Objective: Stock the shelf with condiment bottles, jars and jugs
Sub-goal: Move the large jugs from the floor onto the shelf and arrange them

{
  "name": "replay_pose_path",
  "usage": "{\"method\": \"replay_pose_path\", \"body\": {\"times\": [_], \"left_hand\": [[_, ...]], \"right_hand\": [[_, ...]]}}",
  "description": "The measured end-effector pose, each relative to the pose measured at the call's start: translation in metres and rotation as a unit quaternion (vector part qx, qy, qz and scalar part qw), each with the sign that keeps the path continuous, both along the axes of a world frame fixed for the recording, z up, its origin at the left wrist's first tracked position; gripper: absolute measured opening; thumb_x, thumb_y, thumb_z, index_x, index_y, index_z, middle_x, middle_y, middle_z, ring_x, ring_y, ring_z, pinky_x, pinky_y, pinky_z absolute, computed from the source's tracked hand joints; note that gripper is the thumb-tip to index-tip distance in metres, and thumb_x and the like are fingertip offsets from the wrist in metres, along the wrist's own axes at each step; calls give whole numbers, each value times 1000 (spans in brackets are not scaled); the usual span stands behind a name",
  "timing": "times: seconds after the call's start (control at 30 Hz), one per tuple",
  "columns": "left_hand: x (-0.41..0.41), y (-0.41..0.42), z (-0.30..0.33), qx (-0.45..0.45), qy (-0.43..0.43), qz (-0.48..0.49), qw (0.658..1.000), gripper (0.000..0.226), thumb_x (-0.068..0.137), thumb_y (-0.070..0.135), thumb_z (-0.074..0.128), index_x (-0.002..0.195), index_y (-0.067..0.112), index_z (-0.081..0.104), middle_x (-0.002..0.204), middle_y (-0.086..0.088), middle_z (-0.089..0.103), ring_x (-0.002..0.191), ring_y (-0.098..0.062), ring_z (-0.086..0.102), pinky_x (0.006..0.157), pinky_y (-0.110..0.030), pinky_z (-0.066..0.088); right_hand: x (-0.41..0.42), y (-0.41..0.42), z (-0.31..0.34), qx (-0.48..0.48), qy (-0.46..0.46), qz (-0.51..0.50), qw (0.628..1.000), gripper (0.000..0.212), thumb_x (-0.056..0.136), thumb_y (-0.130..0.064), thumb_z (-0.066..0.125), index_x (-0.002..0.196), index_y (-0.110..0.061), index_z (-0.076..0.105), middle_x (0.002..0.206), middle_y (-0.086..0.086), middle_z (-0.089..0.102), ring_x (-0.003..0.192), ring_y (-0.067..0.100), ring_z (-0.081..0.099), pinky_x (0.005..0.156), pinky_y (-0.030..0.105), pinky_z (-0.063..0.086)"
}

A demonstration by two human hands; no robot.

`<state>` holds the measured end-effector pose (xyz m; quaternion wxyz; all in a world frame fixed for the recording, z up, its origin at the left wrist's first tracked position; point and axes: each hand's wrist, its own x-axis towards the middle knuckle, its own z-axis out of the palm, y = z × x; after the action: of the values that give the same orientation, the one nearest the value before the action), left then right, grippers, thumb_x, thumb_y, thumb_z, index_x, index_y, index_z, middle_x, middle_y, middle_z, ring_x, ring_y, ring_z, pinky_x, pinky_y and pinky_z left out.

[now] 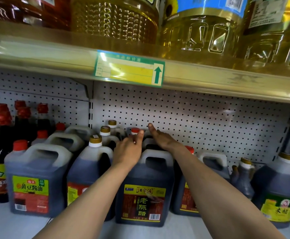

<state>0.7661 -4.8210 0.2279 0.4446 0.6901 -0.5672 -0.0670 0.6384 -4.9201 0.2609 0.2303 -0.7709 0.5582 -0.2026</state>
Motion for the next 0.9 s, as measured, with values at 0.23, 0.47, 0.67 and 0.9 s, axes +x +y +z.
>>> {"method": "replay_pose_path", "body": {"times": [0.23, 0.47, 0.67, 0.9], "left_hand": [[-3, 1, 2, 5, -5, 12, 1000, 73, 97, 65, 14, 118, 20, 67, 115, -13, 67, 112, -34, 56, 83, -34, 40], [-4, 10, 9, 25, -19, 8, 999, 67, 99, 62, 19, 124, 19, 63, 121, -16, 65, 117, -38, 54, 90, -38, 41], [4, 26, 31, 113, -52, -58, 991, 59, 96, 60, 41, 131, 15, 56, 130, -13, 60, 119, -31, 56, 97, -37, 46], [36, 80, 54, 2, -57, -32, 998, 61, 78, 32, 80, 132, 18, 55, 130, -10, 60, 118, -28, 57, 92, -31, 45]], "right_hand": [[-1, -3, 0, -6, -4, 20, 1000, 93, 87, -82, 7, 152, -23, 36, 156, 14, 36, 142, 31, 36, 113, 42, 27], [-8, 12, 11, 24, -9, 33, 999, 82, 91, -77, 8, 151, -29, 37, 160, 8, 30, 147, 26, 29, 119, 42, 21], [-22, 39, 36, -128, 15, -22, 991, 69, 96, -57, 50, 148, -14, 41, 152, 9, 44, 137, 25, 44, 103, 26, 34], [-35, 111, 53, -219, 90, -16, 971, 62, 83, -35, 77, 136, -20, 49, 129, 11, 62, 116, 25, 60, 83, 21, 38]]}}
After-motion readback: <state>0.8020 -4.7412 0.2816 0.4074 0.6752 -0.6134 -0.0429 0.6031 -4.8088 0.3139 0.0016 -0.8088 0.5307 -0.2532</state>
